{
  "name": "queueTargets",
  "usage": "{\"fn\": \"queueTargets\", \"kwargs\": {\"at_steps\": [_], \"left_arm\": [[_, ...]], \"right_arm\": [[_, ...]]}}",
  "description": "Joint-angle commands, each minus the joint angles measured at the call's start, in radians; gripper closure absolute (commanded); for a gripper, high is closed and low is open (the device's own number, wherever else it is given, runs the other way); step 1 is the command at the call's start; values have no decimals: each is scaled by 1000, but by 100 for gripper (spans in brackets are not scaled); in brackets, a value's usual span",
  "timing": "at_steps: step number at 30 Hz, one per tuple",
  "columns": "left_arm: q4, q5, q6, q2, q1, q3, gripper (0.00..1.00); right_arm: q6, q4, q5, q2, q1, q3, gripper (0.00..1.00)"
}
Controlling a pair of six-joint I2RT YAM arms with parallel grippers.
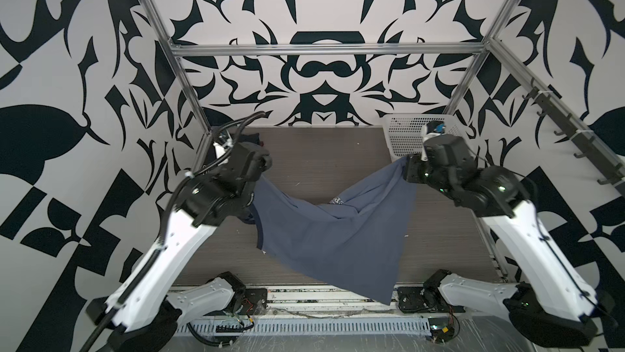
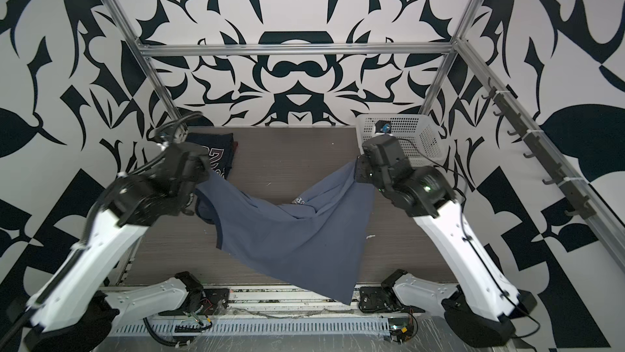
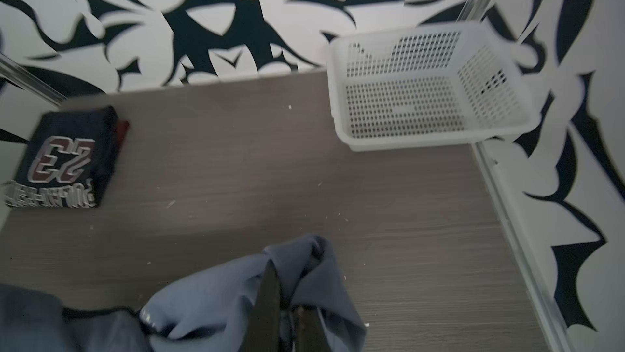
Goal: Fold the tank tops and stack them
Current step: 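Lower the stretched top onto the table center with both grippers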
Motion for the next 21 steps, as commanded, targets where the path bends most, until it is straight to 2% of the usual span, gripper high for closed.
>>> {"fn": "queueTargets", "kwargs": {"at_steps": [1,3,5,8,12,14,16,19,21], "left_arm": [[-62,283,-138,-30,123,-226,100],[-16,396,-174,-79,171,-382,100],[-19,448,-233,-153,200,-503,100],[-15,531,-376,-281,192,-624,100],[24,671,-536,-385,191,-765,100],[62,704,-582,-418,191,-855,80],[63,719,-585,-432,191,-875,65],[10,650,-516,-429,191,-760,47],[-29,555,-438,-355,192,-619,40]], "right_arm": [[46,89,-131,-56,-63,-150,100],[70,93,-178,-85,-85,-249,100],[91,85,-210,-113,-101,-342,100],[139,72,-250,-136,-101,-457,100],[204,70,-294,-168,-103,-597,100],[226,91,-304,-192,-103,-658,100],[232,93,-292,-202,-103,-687,100],[215,54,-250,-202,-106,-672,100],[205,29,-201,-213,-109,-655,100]]}}
